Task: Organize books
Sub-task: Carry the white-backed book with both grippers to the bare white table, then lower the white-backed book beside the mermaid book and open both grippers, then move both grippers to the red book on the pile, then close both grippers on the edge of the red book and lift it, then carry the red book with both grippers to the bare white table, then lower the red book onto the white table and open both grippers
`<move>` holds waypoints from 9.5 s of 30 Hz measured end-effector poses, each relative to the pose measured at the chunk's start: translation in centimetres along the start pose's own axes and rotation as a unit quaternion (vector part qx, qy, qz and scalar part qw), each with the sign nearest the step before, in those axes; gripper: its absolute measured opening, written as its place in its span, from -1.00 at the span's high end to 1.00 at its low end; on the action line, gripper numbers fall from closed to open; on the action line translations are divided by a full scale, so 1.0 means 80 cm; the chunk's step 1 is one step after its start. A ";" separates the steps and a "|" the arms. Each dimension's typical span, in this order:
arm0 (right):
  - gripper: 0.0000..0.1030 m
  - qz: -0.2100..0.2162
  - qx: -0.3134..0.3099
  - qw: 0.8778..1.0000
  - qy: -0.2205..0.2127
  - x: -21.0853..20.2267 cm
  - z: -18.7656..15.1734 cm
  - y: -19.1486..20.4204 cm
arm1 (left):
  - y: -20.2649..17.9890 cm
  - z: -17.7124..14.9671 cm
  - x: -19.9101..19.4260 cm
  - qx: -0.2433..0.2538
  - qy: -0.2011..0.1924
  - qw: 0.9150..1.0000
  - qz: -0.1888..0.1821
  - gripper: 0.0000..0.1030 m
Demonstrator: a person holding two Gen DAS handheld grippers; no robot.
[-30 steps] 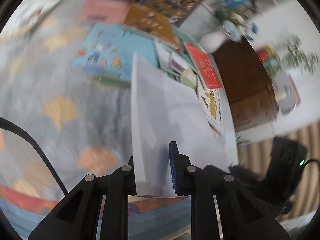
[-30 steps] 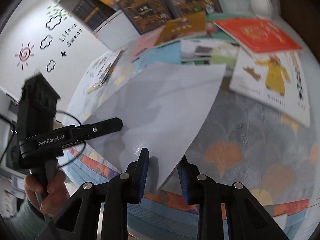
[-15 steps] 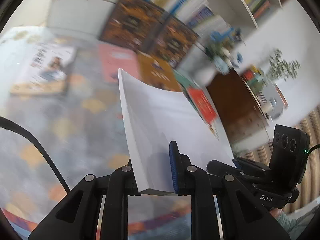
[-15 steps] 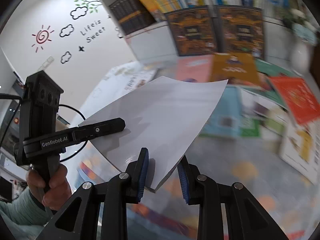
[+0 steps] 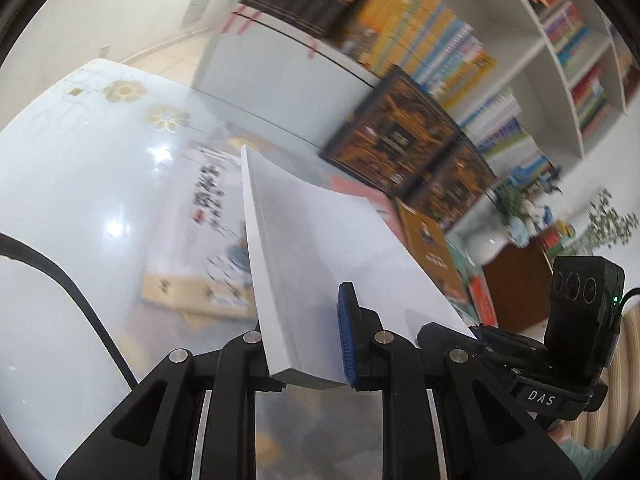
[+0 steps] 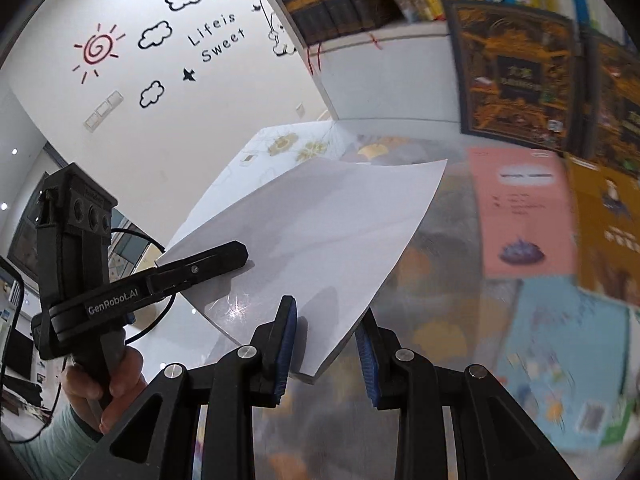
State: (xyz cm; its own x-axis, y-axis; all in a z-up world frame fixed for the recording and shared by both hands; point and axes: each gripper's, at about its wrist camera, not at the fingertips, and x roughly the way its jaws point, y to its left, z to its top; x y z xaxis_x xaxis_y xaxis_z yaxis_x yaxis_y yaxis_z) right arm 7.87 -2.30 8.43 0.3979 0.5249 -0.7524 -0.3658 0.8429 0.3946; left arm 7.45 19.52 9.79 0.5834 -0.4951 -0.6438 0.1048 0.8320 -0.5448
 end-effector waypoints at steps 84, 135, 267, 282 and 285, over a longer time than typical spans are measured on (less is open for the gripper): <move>0.00 -0.073 0.396 0.907 -0.124 -0.326 -0.251 -0.487 | -0.522 -0.107 0.314 0.249 0.144 0.957 -0.041 -0.44; 0.25 -0.087 0.186 0.976 0.079 -0.231 -0.322 -0.351 | -0.297 -0.360 0.144 0.011 0.189 0.981 0.034 0.08; 0.29 -0.011 0.006 0.994 0.112 0.184 0.031 -0.023 | 0.143 0.038 0.081 -0.058 0.047 0.989 0.128 0.45; 0.04 -0.021 0.047 0.991 0.121 0.173 0.016 -0.045 | 0.123 0.032 0.091 -0.049 0.060 0.989 0.128 0.41; 0.05 -0.008 0.055 0.991 0.122 0.164 0.015 -0.050 | 0.123 0.030 0.084 -0.047 0.063 0.988 0.135 0.41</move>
State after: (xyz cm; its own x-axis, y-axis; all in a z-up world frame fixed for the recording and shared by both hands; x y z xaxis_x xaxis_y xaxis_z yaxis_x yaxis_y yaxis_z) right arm 15.56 1.36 -2.40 0.1830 0.4778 -0.8592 -0.2610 0.8662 0.4261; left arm 14.32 25.01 1.38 0.4746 -0.2910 -0.8307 -0.1189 0.9139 -0.3881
